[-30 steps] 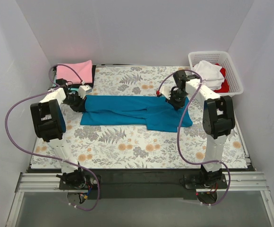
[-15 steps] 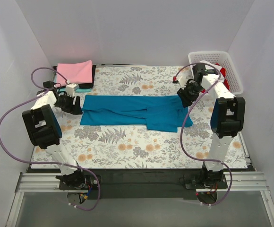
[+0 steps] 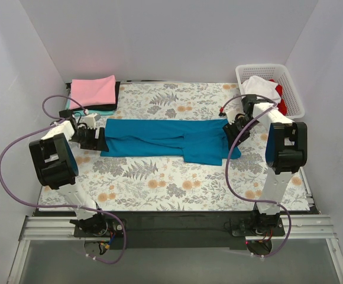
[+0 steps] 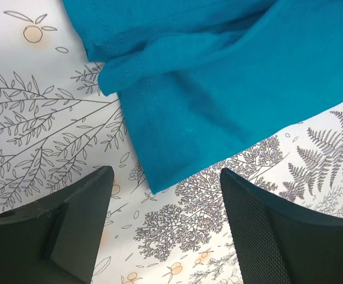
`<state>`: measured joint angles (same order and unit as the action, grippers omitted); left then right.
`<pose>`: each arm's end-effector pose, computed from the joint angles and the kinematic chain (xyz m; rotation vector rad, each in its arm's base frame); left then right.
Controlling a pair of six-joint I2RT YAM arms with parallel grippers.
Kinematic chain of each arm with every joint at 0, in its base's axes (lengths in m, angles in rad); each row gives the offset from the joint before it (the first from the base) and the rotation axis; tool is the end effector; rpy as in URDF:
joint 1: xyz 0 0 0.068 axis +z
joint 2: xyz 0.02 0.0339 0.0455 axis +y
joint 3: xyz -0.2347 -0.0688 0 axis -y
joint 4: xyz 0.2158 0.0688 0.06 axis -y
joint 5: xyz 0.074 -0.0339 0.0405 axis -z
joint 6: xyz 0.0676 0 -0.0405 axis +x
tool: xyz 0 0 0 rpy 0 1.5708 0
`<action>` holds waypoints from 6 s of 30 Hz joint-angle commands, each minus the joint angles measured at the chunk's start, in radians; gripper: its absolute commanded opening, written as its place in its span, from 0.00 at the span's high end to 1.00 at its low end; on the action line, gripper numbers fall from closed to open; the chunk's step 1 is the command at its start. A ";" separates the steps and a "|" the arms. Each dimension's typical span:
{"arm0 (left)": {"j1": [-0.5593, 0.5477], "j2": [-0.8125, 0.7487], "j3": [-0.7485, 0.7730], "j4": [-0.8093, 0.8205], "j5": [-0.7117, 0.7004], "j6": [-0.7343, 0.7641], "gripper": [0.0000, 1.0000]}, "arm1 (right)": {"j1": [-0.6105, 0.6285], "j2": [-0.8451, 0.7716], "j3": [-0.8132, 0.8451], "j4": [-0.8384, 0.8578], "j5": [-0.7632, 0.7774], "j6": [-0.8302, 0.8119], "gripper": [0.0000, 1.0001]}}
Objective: Fold and stack the t-shirts
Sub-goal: Fold the tshirt
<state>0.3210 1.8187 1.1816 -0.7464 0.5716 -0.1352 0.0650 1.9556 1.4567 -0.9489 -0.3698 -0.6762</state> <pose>0.3068 0.0635 0.1323 -0.5576 2.7437 -0.7945 0.3408 0.0467 0.1445 -1.0735 2.6713 0.4601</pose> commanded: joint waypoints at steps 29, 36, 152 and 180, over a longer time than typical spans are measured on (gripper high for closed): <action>0.006 -0.105 -0.117 -0.070 -0.138 0.025 1.00 | -0.002 -0.172 -0.285 0.018 0.106 -0.002 0.99; 0.004 -0.167 -0.038 -0.096 -0.024 0.052 0.66 | -0.004 -0.214 -0.202 -0.047 0.031 0.017 0.60; -0.765 0.110 0.099 0.880 -0.026 -0.125 0.65 | 0.059 0.008 0.062 0.527 -0.109 0.484 0.99; -0.493 -0.196 -0.097 0.493 0.037 -0.336 0.52 | 0.156 -0.135 -0.122 0.435 -0.250 0.693 0.99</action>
<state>-0.1791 1.6955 1.0943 -0.2512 0.5907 -0.4614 0.2024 1.8290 1.3640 -0.4992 -0.5724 -0.0311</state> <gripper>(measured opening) 0.479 0.019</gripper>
